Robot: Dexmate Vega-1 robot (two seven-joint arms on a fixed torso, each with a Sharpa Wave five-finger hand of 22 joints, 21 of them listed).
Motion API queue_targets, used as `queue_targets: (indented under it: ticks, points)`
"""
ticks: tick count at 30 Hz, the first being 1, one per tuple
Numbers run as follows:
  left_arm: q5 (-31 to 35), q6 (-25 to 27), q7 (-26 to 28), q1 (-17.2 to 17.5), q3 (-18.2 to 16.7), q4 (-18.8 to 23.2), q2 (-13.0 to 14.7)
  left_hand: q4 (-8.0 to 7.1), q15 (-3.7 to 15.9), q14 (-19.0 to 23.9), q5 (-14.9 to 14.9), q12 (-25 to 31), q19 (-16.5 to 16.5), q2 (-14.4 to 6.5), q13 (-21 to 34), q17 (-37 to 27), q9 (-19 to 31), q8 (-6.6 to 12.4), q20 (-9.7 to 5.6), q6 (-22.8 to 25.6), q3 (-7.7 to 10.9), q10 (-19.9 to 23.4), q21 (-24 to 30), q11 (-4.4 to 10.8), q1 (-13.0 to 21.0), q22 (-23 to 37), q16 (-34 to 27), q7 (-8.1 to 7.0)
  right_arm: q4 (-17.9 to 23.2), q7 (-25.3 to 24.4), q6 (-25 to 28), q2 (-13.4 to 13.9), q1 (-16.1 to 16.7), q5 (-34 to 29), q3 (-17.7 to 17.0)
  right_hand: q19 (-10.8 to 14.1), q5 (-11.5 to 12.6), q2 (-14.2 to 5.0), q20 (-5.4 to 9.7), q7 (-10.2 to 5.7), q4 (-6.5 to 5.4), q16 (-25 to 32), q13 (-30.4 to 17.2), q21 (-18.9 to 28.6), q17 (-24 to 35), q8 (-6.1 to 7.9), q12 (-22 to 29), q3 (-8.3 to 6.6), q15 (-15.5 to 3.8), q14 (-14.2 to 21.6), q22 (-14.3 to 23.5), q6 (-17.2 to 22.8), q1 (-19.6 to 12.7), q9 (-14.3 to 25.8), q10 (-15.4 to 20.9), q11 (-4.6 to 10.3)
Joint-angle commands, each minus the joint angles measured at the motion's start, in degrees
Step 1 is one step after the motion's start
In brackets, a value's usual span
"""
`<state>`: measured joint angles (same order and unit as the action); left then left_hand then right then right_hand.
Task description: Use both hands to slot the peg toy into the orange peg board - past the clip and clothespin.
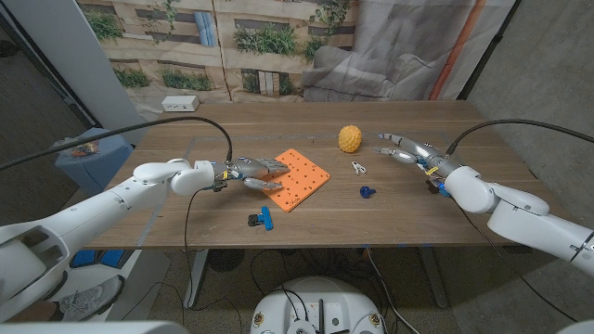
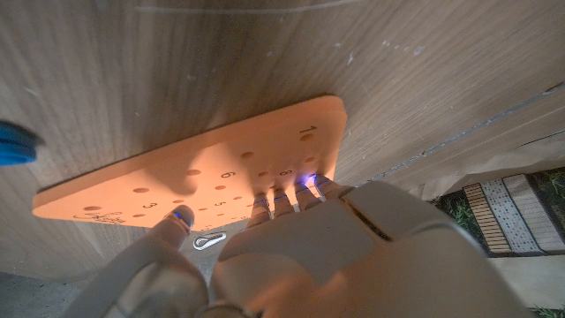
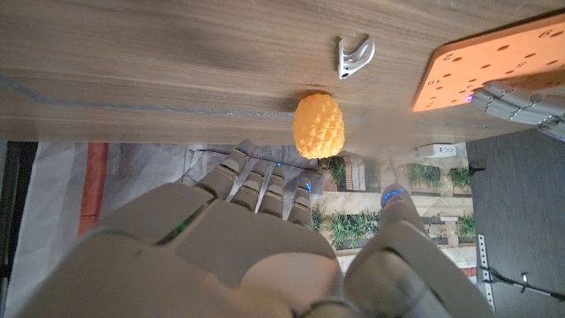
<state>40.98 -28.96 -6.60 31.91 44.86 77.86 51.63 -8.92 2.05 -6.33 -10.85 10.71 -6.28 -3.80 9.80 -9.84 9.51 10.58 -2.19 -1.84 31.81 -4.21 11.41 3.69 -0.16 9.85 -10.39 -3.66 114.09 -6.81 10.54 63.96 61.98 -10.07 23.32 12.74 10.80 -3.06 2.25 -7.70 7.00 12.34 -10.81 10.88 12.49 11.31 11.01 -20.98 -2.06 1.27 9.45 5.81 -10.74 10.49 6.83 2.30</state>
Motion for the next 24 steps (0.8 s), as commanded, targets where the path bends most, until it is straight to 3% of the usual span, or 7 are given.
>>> queue_targets:
  ticks: [1, 6, 9, 13, 17, 24]
  points:
    - [0.35, -0.03, -0.28, -0.64, 0.50, -0.59, -0.48, 0.37, 3.02, 0.29, -0.35, 0.08, 0.28, -4.12, 0.07, 0.04, 0.23, -0.01, -9.25, 0.02, 0.11, -0.19, -0.07, -0.22, 0.72, -0.03, 0.05, -0.04, 4.50, 5.90, 3.74, 4.19, -0.80, -6.62, 1.08, 0.22, -0.22, -0.08, 0.36, -0.77, 1.04, -0.10, -0.23, -0.08, 0.08, 0.43, -0.25, -0.29, -1.86, -0.24, 0.12, -0.27, -1.46, 0.19, -0.76, 0.16]
    - [0.43, -0.11, -0.65, -0.98, 0.73, -0.76, -0.59, 0.48, 3.01, 0.32, -0.36, 0.09, 0.38, -4.21, 0.07, 0.07, 0.23, -0.01, -9.15, 0.06, 0.19, -0.10, -0.08, -0.18, 0.83, -0.04, 0.07, -0.02, 6.70, 8.82, 5.90, 4.86, -1.61, -8.22, 1.28, 0.37, -0.35, 0.14, -1.15, -0.94, 2.11, -0.15, -0.28, -0.03, 0.02, 0.65, -0.30, -0.72, -1.49, -0.40, 0.16, -0.21, -2.90, 0.29, -1.24, 0.25]
    - [0.35, -0.28, -0.99, -1.19, 0.91, -0.99, -0.73, 0.64, 2.99, 0.40, -0.38, 0.07, 0.42, -4.32, 0.06, 0.10, 0.23, -0.02, -9.07, 0.06, 0.31, -0.10, -0.10, -0.20, 0.99, -0.06, 0.08, 0.01, 7.70, 11.55, 6.89, 5.20, -3.19, -11.13, 2.61, 1.89, -0.16, 0.34, -2.86, -1.34, 3.21, 0.21, -0.38, 0.48, 0.01, 0.74, -0.28, -1.47, -0.45, 0.36, 0.26, -0.87, -5.26, 0.44, -1.79, 0.39]
    - [0.33, -0.12, -0.88, -1.24, 0.97, -1.14, -0.90, 0.82, 3.06, 0.47, -0.39, 0.06, 0.43, -4.45, 0.06, 0.13, 0.23, -0.02, -9.15, 0.09, 0.46, -0.06, -0.14, -0.09, 1.17, -0.07, 0.10, -0.01, 8.99, 13.31, 8.75, 4.70, -3.70, -12.22, 2.82, 2.12, 0.12, 0.65, -3.19, -1.52, 3.63, 0.25, -0.44, 0.46, 0.00, 0.89, -0.16, -1.88, 0.34, 0.46, 0.27, -0.99, -6.62, 0.52, -1.76, 0.40]
    - [0.55, 0.18, -0.49, -1.26, 1.15, -1.45, -1.23, 1.07, 3.06, 0.53, -0.40, 0.06, 0.56, -4.59, 0.06, 0.17, 0.24, 0.00, -9.02, 0.17, 0.66, 0.03, -0.15, -0.10, 1.40, -0.08, 0.13, 0.02, 10.66, 13.76, 10.85, 4.39, -3.22, -12.27, 2.29, 2.55, 0.58, 1.67, -3.55, -1.21, 4.11, 0.50, -0.63, 0.38, -0.03, 2.14, 0.16, -2.88, 1.15, 1.22, 0.26, 1.06, -10.09, 0.73, -1.38, 0.32]
    - [0.39, 0.92, -0.34, -1.11, 1.31, -1.42, -1.47, 1.34, 3.04, 0.63, -0.39, 0.10, 0.74, -4.72, 0.06, 0.20, 0.24, 0.06, -9.08, 0.40, 0.89, 0.28, -0.15, -0.16, 1.62, -0.09, 0.16, 0.09, 15.76, 23.25, 17.47, 5.00, -6.81, -15.17, 4.27, 2.56, 0.81, 2.74, -4.34, -1.08, 4.22, 0.29, -0.80, 0.16, -0.05, 2.63, 0.17, -3.89, 1.94, 0.84, 0.22, 1.49, -13.53, 0.91, -1.54, 0.10]
